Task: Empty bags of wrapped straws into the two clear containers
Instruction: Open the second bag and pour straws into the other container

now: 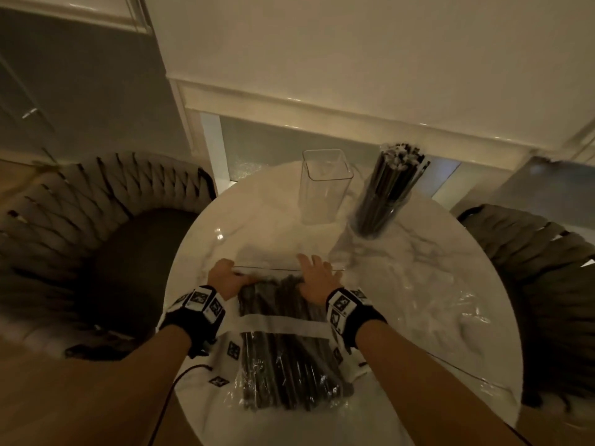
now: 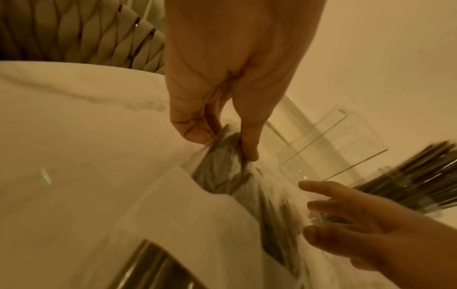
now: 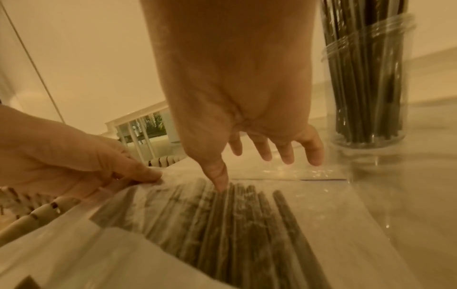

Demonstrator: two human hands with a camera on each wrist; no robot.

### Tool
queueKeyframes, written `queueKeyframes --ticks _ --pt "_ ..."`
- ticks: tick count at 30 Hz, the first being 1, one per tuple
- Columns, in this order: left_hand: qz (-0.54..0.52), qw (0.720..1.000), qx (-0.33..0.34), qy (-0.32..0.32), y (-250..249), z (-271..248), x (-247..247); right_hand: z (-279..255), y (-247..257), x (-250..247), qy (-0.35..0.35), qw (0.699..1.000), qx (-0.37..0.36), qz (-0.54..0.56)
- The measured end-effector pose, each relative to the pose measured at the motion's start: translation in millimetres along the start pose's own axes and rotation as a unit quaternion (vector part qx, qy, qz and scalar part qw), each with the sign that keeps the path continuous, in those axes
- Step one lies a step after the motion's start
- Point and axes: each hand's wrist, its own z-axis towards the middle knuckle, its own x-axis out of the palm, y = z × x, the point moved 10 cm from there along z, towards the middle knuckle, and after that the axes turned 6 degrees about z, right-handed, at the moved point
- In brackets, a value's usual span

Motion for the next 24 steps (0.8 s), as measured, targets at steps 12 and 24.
queueKeyframes --ticks 12,24 --pt "-0.154 0.953 0.252 0.068 -181.6 -77.2 -73.9 -99.8 59.2 -186.3 -0.135 0.964 -0.184 0.134" --pt "-0.073 0.973 0.217 -0.010 -221.4 -121.4 -57.6 -159.0 74.5 -173.6 -0.278 0.898 -0.291 0.179"
